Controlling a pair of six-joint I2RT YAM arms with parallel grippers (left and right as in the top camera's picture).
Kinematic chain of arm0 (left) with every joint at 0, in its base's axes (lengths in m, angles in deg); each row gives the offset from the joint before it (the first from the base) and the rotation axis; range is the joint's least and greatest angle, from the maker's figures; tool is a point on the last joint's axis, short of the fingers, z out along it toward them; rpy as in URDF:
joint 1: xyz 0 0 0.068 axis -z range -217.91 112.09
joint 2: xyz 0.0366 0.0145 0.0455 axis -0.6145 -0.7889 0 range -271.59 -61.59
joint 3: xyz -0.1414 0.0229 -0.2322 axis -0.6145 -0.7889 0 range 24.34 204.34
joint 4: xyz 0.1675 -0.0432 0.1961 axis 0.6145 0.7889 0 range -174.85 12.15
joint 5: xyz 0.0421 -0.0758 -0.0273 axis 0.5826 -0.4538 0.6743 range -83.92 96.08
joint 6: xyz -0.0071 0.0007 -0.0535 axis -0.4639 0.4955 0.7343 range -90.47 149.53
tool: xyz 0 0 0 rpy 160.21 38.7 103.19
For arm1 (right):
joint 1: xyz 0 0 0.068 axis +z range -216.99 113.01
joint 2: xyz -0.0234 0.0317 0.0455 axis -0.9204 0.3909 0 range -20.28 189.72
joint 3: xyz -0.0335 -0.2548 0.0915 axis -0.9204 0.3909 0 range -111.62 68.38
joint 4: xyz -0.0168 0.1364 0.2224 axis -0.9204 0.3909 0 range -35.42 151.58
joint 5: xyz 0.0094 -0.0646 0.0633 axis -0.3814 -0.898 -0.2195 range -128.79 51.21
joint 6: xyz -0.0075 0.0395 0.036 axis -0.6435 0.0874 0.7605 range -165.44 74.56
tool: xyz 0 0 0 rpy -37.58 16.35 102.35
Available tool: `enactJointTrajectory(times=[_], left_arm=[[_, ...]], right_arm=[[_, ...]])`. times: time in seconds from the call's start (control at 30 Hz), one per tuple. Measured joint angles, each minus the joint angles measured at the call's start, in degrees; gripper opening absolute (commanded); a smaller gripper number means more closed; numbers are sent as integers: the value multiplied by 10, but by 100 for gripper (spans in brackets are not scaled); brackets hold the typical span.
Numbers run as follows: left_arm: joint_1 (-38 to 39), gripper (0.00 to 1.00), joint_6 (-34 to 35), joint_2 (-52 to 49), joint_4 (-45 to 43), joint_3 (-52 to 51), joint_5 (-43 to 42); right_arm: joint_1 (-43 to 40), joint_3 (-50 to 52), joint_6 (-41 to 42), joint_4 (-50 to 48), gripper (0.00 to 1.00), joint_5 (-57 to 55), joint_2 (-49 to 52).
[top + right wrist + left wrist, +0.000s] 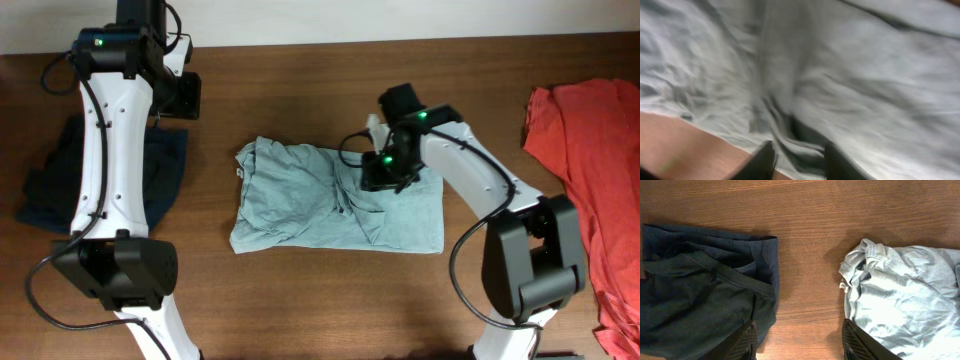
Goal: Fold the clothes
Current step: 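Fold the right end of the strip leftward onto the middle with the right gripper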
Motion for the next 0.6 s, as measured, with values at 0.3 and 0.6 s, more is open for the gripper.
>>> enactJointTrajectory(times=[0.3,0.6], left_arm=[[0,55,0,0,-1,0,0],[0,55,0,0,-3,0,0]], right_arm=[[-54,51,-7,20,4,-28,0],[30,154,-5,-97,4,67,1]])
